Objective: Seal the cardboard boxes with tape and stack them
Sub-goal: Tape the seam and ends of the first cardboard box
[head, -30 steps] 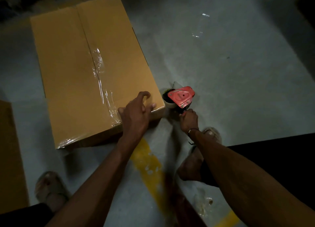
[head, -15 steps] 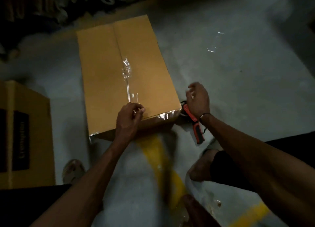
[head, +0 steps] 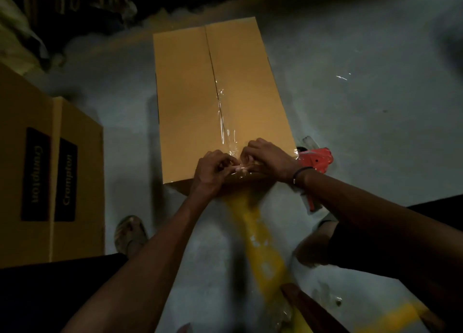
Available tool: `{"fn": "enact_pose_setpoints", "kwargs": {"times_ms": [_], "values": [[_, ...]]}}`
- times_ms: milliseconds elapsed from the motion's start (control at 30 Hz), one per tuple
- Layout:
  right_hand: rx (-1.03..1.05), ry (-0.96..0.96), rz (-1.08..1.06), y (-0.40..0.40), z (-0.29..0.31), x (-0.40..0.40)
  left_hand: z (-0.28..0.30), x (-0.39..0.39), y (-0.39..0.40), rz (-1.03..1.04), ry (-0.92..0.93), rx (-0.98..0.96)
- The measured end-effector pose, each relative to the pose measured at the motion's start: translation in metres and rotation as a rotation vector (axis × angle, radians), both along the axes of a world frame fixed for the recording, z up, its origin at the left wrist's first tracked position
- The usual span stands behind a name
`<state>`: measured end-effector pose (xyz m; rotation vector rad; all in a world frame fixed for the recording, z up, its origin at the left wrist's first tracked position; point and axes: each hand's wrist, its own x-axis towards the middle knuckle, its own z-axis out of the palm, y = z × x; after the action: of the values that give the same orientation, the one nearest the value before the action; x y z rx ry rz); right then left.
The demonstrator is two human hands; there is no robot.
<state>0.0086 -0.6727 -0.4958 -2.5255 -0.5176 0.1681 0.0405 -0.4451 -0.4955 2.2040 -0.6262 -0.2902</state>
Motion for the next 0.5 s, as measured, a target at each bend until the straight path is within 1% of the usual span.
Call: {"fn": "enact_pose_setpoints", "kwargs": {"times_ms": [133, 233, 333, 367, 433, 500], "values": [[-0.18, -0.061, 0.096, 0.0, -0.003, 0.005, -0.003, 0.007, 0.005, -0.107, -0.09, 0.073], [-0.224, -0.077, 0.139, -0.001, 0.0, 0.007, -0.004, 0.009, 0.005, -0.221, -0.193, 0.164], [-0.266, -0.039, 0.19, -0.005, 0.006, 0.01, -0.005, 0.009, 0.012, -0.332, -0.335, 0.221], [-0.277, -0.021, 0.199, -0.009, 0.01, 0.01, -0.004, 0.009, 0.018, -0.366, -0.357, 0.236], [-0.285, 0.016, 0.208, -0.018, 0.016, 0.009, -0.001, 0.011, 0.03, -0.392, -0.353, 0.246], [-0.305, 0.055, 0.207, -0.029, 0.022, 0.006, 0.003, 0.012, 0.041, -0.338, -0.306, 0.253]]}}
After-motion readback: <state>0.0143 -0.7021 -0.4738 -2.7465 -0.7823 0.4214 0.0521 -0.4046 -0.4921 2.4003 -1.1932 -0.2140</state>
